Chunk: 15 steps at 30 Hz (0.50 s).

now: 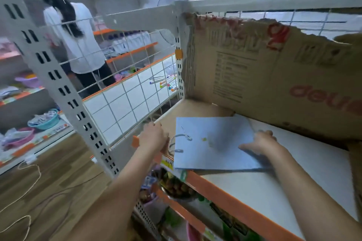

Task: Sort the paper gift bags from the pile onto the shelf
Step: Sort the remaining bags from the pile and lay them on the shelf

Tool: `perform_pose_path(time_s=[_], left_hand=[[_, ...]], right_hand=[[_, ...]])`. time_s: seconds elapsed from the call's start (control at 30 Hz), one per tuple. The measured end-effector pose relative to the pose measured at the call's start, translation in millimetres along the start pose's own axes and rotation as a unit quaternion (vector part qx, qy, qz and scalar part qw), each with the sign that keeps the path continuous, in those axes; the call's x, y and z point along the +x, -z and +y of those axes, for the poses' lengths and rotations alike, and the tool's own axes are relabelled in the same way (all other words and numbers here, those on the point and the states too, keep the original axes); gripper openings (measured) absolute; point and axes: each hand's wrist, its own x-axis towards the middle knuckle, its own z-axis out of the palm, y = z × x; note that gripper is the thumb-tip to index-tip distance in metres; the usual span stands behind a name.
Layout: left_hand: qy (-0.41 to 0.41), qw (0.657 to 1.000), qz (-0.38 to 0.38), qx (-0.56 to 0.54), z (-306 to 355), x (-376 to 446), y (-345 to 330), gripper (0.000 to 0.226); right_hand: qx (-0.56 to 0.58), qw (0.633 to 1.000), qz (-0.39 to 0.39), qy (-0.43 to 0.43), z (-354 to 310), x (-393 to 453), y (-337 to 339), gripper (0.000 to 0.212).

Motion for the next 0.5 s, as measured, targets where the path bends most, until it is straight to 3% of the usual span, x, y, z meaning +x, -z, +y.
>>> perform_pose_path(time_s=[0.17,0.3,0.4,0.5], left_hand=[[0.032,0.996,-0.08,0.025,-11.0,45.7,-14.8,0.091],[0.04,0.993,-0.11,0.012,-19.5,65.1,-17.1,0.113],[0.031,0.987,-0.149,-0.042,-23.5,71.7,-9.9,0.105],[0.001,0.977,-0.165,-0.131,-28.9,71.1,-0.2,0.076]], right_hand=[[0.087,0.996,0.009,-0.012,8.3,1.2,0.2,0.079],[0.139,0.989,0.032,-0.035,15.9,-10.2,4.6,0.059],[0.23,0.968,0.086,-0.054,26.7,-24.9,8.8,0.04],[0.371,0.917,0.129,-0.067,37.8,-44.0,12.0,0.022]])
